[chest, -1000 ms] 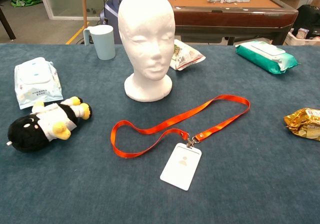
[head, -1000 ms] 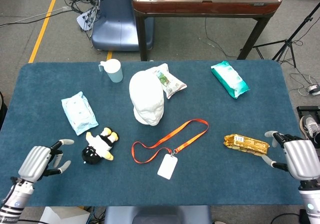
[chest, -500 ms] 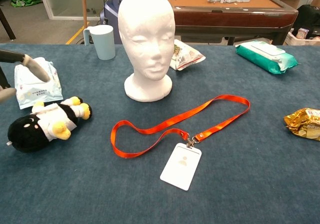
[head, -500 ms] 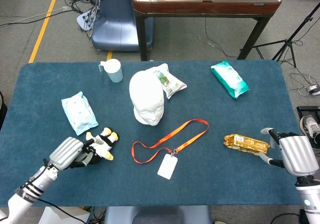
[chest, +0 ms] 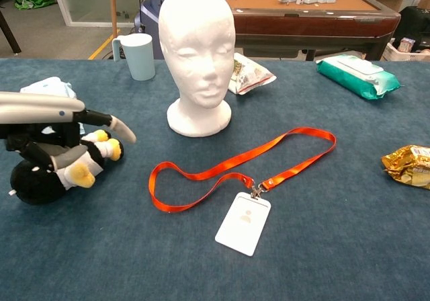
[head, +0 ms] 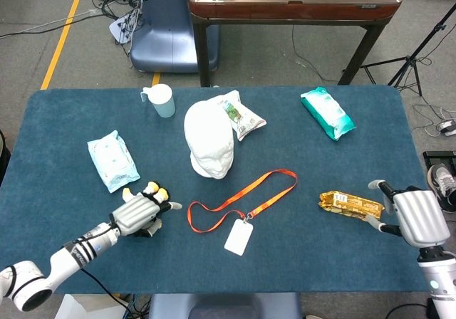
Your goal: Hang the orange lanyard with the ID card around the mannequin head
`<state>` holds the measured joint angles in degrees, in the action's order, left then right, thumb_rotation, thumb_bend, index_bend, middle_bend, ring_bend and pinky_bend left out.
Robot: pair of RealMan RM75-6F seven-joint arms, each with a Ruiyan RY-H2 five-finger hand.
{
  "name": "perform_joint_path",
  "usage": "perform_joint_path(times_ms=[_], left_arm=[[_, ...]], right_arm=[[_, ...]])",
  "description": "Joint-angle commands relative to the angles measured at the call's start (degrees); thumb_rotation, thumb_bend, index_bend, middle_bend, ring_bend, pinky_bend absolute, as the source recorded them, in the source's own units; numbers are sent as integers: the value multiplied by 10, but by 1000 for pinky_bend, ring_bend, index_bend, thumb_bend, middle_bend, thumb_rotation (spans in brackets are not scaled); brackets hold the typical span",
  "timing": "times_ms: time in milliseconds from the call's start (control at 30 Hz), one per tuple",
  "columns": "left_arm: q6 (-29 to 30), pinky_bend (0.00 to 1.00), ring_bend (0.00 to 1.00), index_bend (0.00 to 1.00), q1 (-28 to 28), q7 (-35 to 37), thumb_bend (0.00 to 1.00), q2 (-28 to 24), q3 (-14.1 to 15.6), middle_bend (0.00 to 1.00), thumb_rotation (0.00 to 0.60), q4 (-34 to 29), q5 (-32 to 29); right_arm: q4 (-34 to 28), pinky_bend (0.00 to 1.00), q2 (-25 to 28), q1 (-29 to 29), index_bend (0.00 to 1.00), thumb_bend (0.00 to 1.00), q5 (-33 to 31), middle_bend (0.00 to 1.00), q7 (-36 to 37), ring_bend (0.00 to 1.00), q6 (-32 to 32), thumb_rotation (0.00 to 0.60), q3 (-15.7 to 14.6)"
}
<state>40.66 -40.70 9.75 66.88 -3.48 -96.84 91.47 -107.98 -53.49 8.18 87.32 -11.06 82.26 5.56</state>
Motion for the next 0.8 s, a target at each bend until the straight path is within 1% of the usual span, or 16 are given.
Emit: perform_joint_path(times_ms=[33, 167, 367, 600, 800], left_arm=[[-30, 912, 1000, 145, -25, -23, 660, 18, -9, 982, 600, -6, -37], [-60, 913, 1000, 145, -49, -47, 660, 36, -13, 982, 600, 3, -67], [-90, 913, 1000, 145, -77, -90, 661, 60, -14, 982, 600, 15, -112], [-108, 914, 1000, 146, -101, -127, 661, 91, -12, 994, 600, 39, -167], [-120, 914, 1000, 146, -122, -170, 661, 115, 0, 995, 600, 63, -213]], right_arm=[[0, 627, -1, 1, 380, 114, -2, 749, 8, 794, -3, 600, -1], [5, 627, 0, 0, 380, 115, -4, 752, 14, 795, -3, 600, -3], [7, 627, 1, -4, 380, 114, -2, 757, 19, 800, 1, 600, -6], [12, 627, 1, -7, 380, 114, -1, 759, 28, 801, 5, 600, -8], [16, 627, 3, -9, 380, 114, -3, 760, 36, 803, 6, 600, -9]])
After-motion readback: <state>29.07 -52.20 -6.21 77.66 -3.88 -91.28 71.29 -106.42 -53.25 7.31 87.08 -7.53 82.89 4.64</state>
